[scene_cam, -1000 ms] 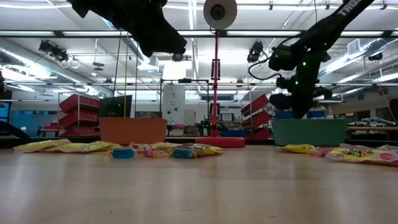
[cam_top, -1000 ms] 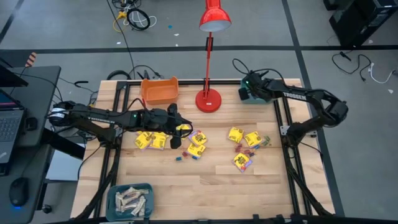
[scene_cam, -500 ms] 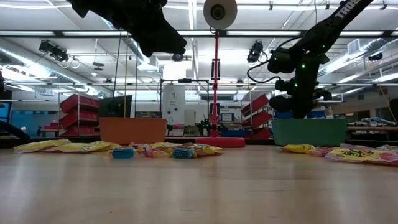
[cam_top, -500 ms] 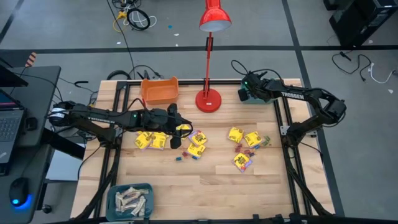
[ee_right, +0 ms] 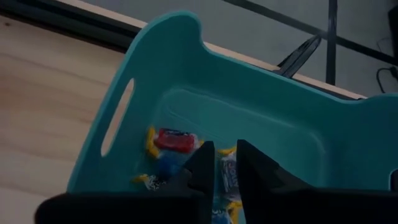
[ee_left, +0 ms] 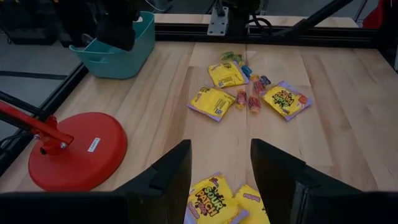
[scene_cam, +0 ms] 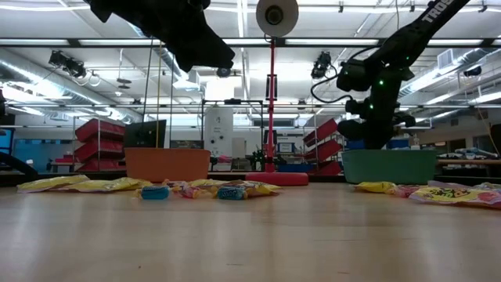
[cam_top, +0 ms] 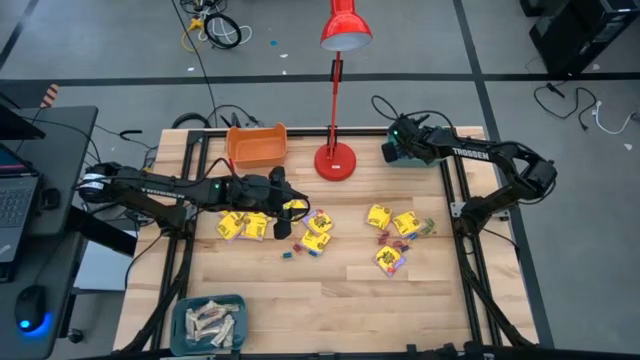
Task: Sort candy
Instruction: Put the small red candy into the green bin
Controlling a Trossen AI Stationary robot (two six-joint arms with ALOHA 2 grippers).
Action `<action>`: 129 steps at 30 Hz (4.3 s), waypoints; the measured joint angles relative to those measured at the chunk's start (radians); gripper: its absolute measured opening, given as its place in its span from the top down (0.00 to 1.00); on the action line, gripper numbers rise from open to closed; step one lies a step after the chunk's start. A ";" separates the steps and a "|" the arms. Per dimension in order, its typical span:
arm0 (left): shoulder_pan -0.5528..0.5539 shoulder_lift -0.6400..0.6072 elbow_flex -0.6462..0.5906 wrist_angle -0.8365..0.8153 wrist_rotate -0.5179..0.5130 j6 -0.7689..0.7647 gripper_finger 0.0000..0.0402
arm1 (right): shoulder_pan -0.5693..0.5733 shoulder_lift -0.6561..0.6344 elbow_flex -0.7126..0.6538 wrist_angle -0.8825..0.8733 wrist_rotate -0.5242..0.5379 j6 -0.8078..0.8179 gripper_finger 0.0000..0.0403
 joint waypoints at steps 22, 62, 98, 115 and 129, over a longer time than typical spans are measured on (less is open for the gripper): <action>-0.095 -0.078 0.018 -0.165 -0.002 -0.004 0.58 | 0.191 -0.244 0.000 0.013 -0.026 -0.057 0.78; -0.187 -0.137 0.018 -0.686 -0.158 -0.183 0.58 | 0.887 -0.039 0.001 -0.040 -0.179 -0.085 0.74; -0.203 -0.137 0.017 -0.684 -0.168 -0.195 0.58 | 1.105 0.033 0.000 -0.159 -0.217 0.017 0.71; -0.208 -0.135 0.016 -0.667 -0.175 -0.187 0.58 | 1.110 0.124 0.000 -0.170 -0.218 0.015 0.72; -0.209 -0.135 0.016 -0.654 -0.176 -0.187 0.58 | 1.109 0.161 0.000 -0.171 -0.227 0.015 0.82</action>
